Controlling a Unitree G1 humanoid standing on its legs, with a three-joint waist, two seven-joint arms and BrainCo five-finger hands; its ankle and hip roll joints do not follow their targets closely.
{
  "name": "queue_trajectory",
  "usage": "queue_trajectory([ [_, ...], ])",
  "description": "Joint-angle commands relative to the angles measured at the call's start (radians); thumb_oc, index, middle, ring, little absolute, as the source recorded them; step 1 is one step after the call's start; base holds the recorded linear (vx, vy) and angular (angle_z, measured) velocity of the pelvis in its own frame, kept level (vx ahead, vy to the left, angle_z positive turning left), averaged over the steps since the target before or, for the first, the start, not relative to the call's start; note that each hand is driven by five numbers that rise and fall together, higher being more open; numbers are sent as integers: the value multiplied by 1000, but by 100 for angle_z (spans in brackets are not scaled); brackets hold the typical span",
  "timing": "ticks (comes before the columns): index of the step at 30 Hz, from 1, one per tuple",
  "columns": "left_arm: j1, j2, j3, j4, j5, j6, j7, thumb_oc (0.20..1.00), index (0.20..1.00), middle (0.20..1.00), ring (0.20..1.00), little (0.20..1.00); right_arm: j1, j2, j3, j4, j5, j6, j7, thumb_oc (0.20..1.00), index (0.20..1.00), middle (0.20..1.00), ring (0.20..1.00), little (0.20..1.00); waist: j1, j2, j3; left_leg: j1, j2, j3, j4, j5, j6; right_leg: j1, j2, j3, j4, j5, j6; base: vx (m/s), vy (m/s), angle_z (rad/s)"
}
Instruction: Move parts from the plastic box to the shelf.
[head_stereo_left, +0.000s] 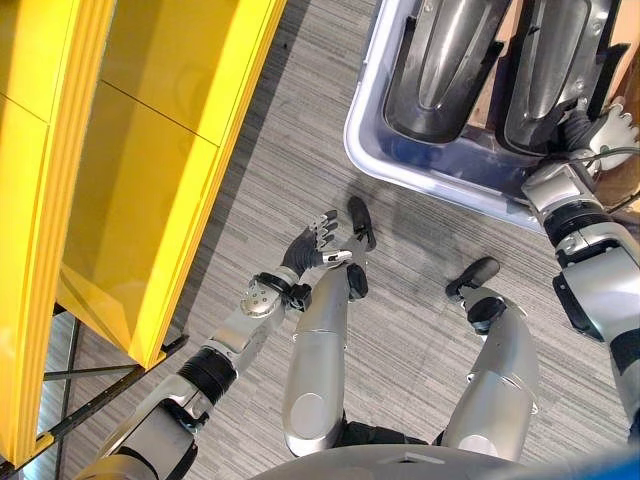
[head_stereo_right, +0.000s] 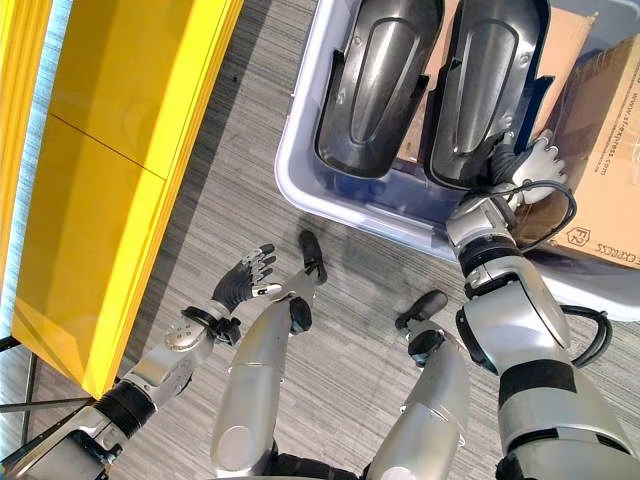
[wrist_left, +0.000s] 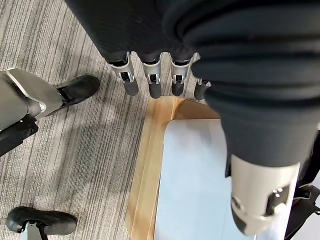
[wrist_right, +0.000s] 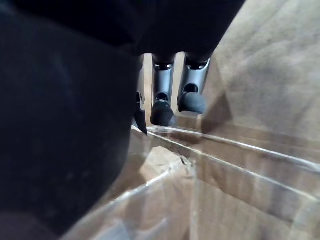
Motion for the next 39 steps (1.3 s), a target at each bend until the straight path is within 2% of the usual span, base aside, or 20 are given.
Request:
queue_trajectory([
  [1,14,-28,8,-29,32,-60,-8,1000,1000,1000,1000,1000,179,-2,-58,78,92,-5,11,200,200,200,200,200,11,36,-1,43,84,-3,37,-109,-143,-25,-32,42,-44,90,118,0,0,0],
  [6,36,-12,28,-23,23,-88,-36,1000,1000,1000,1000,1000,182,-12,-52,33,23,-65,-17,200,200,200,200,200,5,22,-1,104,79,3,11,-106,-140,30,-14,40,-69,93,117,-13,-5,-2],
  [10,53,5,50,-40,16,-84,-50,1000,1000,1000,1000,1000,186,-26,-46,-6,-27,-79,-14,200,200,200,200,200,-3,5,-1,159,78,2,-5,-104,-139,80,4,41,-92,94,117,-16,-16,-9],
  [17,80,39,87,-68,-10,-72,-84,1000,1000,1000,1000,1000,166,-67,-23,-59,-133,-65,0,200,200,200,200,200,-15,-20,-1,285,75,6,-33,-106,-135,195,36,50,-147,97,116,8,-9,-17],
  [21,77,47,96,-79,-14,-56,-86,1000,1000,1000,1000,1000,150,-77,-22,-62,-152,-54,20,200,200,200,200,200,-13,-29,-1,315,73,5,-35,-108,-133,227,41,50,-157,98,117,26,-15,-7],
  [28,66,57,94,-85,-11,-44,-91,1000,1000,1000,1000,1000,140,-74,-23,-38,-111,-50,52,200,200,200,200,200,-4,-37,-1,357,63,0,-46,-111,-127,275,49,45,-171,94,116,12,-6,-2],
  [34,60,56,93,-77,-8,-41,-95,1000,1000,1000,1000,1000,145,-55,-30,-22,-86,-75,99,200,200,200,200,200,2,-45,-1,387,56,-2,-47,-114,-123,314,53,40,-186,94,117,0,0,0],
  [39,54,54,88,-77,-9,-34,-93,1000,1000,1000,1000,1000,145,-44,-29,-21,-70,-107,100,200,200,200,200,200,3,-46,-1,396,54,-4,-49,-113,-123,324,57,40,-186,91,115,0,0,0],
])
